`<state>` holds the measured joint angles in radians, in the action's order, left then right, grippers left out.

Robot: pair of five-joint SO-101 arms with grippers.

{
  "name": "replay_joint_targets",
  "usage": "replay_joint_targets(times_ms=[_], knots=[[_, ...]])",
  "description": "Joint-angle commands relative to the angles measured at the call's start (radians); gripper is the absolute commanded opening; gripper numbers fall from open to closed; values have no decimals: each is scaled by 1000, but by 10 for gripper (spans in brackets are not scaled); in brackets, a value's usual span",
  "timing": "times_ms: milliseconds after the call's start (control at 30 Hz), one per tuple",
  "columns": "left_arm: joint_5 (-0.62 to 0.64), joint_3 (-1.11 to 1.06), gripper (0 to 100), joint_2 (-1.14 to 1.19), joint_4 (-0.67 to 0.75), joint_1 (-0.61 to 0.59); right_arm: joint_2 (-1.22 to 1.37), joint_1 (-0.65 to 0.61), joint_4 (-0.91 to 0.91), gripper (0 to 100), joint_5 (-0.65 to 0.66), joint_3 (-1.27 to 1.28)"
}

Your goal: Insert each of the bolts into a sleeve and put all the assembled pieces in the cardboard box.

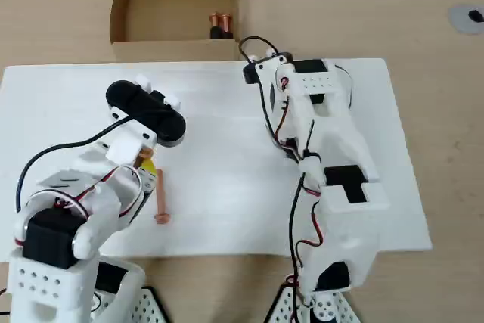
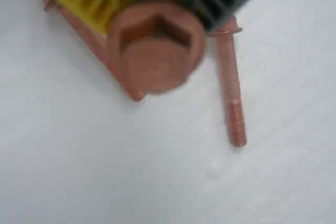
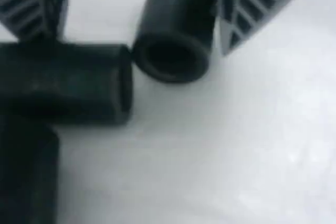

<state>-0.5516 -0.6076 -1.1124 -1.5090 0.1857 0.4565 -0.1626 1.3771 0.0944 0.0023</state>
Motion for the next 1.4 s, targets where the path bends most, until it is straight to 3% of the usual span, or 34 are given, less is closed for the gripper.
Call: replay_joint_targets(times_ms=[0,133,400,633,900,1367], knots=[[6,8,16,-15,-2,9,73,-15,-2,146,5,-7],[6,11,16,-15,-2,11,73,-15,28,42,6,-8],[8,87,16,-15,-60,11,73,-15,49,9,8,-10],[8,87,16,-16,-78,11,45,-10,72,12,0,-19],[11,115,16,-16,-80,11,-159,-10,176,12,-2,-143],[32,212,16,-16,-141,11,-398,-15,269,12,-2,-145]])
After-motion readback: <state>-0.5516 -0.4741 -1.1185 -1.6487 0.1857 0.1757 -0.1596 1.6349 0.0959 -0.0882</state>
